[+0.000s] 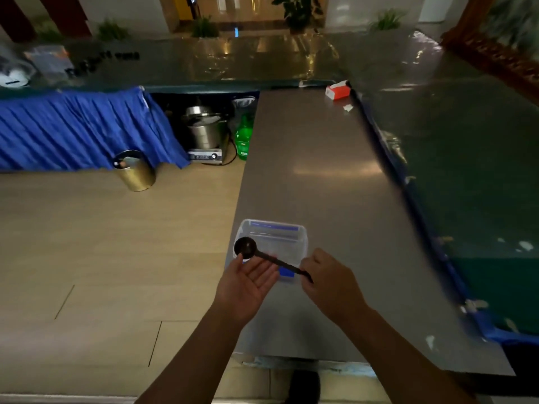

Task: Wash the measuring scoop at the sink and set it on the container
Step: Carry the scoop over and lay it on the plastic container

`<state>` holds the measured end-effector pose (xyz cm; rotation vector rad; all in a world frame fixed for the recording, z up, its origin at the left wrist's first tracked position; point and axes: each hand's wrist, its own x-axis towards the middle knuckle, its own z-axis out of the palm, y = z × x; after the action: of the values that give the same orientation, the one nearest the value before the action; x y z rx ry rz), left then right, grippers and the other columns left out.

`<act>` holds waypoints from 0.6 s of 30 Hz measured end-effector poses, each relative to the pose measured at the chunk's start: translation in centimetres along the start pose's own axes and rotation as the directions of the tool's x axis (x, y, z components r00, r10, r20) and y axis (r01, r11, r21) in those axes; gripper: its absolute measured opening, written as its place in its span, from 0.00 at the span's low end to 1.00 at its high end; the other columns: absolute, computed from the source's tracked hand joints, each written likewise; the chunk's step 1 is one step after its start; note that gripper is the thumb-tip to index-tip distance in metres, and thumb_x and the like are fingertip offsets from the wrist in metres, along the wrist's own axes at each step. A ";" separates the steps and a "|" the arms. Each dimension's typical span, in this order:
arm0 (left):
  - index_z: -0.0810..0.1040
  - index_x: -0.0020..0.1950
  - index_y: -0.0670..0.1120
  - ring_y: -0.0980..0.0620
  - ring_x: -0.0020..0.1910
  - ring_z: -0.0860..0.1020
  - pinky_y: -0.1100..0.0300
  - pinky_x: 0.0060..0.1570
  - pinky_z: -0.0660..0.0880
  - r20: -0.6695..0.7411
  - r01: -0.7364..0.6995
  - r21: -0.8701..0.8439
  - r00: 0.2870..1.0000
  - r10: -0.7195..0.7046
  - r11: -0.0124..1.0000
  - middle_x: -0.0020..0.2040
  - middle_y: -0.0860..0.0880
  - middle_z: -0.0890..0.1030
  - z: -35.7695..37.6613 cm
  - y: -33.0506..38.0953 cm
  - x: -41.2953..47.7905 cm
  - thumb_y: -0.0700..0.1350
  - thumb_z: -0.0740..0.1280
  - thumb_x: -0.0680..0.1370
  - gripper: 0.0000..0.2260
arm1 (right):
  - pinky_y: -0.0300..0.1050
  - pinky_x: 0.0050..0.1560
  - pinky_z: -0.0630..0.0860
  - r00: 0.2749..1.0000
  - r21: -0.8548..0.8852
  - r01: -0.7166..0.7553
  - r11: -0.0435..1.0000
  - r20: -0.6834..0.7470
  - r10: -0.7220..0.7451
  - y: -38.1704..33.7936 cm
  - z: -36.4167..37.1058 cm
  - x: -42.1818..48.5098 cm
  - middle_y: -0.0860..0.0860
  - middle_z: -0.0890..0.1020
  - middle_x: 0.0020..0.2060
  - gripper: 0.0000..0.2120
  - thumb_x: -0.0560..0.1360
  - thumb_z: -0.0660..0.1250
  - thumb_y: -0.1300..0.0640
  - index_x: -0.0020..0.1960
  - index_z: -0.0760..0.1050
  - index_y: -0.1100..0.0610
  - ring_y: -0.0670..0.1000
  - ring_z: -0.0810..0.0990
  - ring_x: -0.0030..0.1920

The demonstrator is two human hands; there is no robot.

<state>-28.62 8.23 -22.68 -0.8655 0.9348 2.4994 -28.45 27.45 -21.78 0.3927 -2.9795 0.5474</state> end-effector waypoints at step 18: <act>0.75 0.61 0.35 0.37 0.64 0.76 0.45 0.55 0.75 -0.093 0.188 -0.065 0.977 -0.194 0.980 0.61 0.33 0.80 -1.6 3.7 12.2 0.57 0.57 0.81 0.25 | 0.41 0.33 0.70 0.957 -0.018 -0.175 0.984 0.231 0.174 2.0 8.6 8.9 0.50 0.76 0.42 0.04 0.75 0.65 0.54 0.45 0.76 0.54 0.50 0.76 0.39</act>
<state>-39.04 5.61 -29.75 -1.0527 0.7743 2.3461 -37.90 24.06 -29.29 0.2063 -3.2612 0.5566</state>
